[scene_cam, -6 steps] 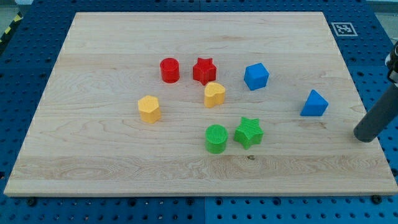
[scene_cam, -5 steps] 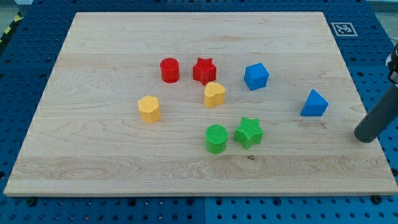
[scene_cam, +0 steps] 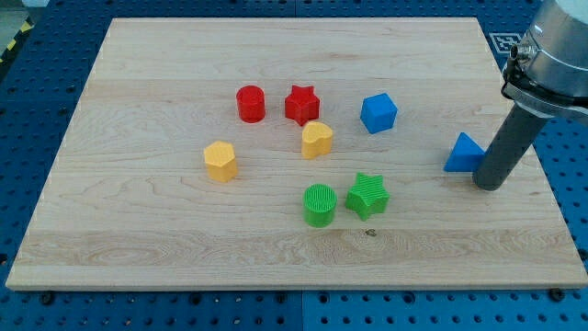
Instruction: Push the triangle at the bottom right of the cube
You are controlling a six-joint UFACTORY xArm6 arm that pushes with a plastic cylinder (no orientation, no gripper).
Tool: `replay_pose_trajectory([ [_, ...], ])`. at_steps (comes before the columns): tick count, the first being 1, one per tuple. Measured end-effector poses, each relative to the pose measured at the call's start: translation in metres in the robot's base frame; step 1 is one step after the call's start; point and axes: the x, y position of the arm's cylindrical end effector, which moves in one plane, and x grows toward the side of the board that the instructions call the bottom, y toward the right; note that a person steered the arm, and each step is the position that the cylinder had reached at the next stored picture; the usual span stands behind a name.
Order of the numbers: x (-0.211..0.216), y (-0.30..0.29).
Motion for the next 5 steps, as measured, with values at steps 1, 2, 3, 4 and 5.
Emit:
replay_pose_trajectory([
  [1,-0.009,0.000],
  [2,-0.011,-0.007],
  [3,-0.011,-0.018],
  [4,-0.011,-0.028],
  [5,-0.020,-0.032],
])
